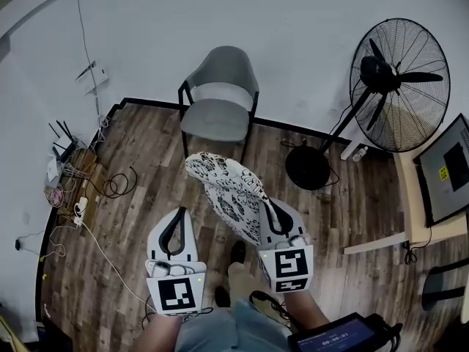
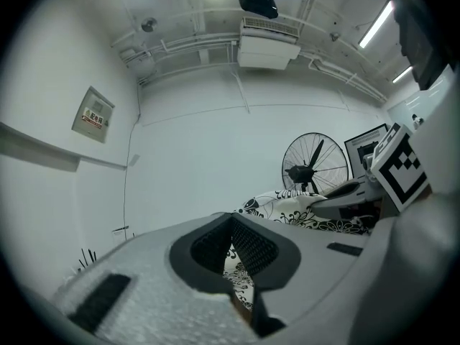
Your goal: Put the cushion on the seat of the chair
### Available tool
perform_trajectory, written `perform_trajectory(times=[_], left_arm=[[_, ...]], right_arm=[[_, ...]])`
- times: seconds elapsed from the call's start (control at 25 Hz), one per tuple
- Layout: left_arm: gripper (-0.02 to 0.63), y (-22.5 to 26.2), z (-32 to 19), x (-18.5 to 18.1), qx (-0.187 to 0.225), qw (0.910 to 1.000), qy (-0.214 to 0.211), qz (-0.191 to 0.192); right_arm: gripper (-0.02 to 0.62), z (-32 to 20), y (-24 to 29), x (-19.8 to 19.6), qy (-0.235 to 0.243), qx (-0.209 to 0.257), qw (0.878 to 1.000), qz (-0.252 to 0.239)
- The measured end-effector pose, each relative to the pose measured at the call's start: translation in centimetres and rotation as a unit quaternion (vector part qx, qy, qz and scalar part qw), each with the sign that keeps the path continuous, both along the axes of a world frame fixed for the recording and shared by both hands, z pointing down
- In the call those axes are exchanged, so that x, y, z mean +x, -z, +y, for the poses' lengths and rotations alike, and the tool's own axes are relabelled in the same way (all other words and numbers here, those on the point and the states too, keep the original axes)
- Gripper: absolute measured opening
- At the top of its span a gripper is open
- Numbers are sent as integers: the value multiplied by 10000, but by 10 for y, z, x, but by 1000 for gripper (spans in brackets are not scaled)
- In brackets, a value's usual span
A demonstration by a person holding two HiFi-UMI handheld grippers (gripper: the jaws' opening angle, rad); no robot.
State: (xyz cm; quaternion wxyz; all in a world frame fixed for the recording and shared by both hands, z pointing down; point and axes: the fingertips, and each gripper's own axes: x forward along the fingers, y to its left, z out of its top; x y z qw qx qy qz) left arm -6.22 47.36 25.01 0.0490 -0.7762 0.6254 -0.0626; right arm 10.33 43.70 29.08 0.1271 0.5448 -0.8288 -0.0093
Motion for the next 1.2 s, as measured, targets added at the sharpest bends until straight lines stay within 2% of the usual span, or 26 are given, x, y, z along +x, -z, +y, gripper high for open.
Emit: perform_trajectory(times=[0.16,0.4,0.76,1.2], left_arm=[[8,-8,-36,2,-46,9999,-24,-88],[9,-10,-116,7,-84,9997,-70,-209],[9,6,-235,24,-68,9992,105,-392],[9,22,-316,20,78,9987,296,-415]], right_arm=[[15,-35,-11,1,1,-57,10000,-60],[15,-106,-20,0,97,-201,9996,-157],[15,-221,-12,-9,560,-227,9978,-276],[15,-316,3,-5,629,-107,9976,-263]])
